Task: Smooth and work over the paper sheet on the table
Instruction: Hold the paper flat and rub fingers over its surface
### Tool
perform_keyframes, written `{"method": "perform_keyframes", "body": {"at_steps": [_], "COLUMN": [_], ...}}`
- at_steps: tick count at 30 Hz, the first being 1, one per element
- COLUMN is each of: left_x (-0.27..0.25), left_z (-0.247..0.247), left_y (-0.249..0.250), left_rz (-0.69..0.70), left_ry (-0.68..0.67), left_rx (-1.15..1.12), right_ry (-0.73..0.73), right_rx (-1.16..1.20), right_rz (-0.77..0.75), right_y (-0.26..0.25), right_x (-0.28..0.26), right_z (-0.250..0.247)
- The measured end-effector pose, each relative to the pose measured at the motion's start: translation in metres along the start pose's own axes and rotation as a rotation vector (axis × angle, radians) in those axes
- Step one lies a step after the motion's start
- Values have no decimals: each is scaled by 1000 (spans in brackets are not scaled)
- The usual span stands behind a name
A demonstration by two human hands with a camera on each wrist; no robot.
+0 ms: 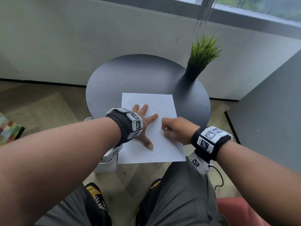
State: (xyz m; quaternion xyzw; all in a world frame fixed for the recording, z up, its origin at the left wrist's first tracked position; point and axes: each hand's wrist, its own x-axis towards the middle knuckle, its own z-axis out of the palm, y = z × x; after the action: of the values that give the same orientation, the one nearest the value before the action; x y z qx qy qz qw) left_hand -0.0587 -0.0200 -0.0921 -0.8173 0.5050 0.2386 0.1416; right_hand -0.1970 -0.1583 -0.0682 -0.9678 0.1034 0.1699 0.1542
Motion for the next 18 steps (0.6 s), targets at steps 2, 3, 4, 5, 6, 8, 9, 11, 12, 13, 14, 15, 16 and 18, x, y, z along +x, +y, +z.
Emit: {"method": "perform_keyframes", "body": {"at_steps": [2,3,4,5,6,8,9,11,12,13,14,15,16,18], "left_x": [-1,0,1,1,2,2,2,1,0,0,0,0,1,1], "left_z": [0,0,0,1,1,2,2,2,2,1,1,1,2,3], "left_y": [-1,-1,-1,-1,-1,-1,-1,-1,-1,-1,-1,-2,-2,-3], "left_rz": [-3,-5,-6,-8,-9,-9,-8,-7,-6,-8,-9,-8,-6,-5], "left_ry": [-3,-4,-6,-7,-8,-6,-2,5,4,2,1,1,0,1], "left_rx": [-9,-11,-13,-14,-13,-11,-15,-21,-22,-22,-22,-23,-28,-43], "right_ry": [137,160,141,88,25,-49,-31,69,131,169,181,171,138,41], "right_rx": [9,-29,-56,-68,-54,-9,0,25,20,-4,-36,-49,-52,-12], "right_rz": [165,162,112,23,-67,-118,-69,144,241,280,249,178,77,-67], "right_y": [11,7,-2,-14,-24,-26,-19,3,10,11,5,-6,-17,-28], "right_x": [4,3,1,-3,-8,-9,-2,17,23,26,26,23,19,10], "right_z": [-2,2,8,15,20,16,10,-1,-4,-3,1,7,13,17]}}
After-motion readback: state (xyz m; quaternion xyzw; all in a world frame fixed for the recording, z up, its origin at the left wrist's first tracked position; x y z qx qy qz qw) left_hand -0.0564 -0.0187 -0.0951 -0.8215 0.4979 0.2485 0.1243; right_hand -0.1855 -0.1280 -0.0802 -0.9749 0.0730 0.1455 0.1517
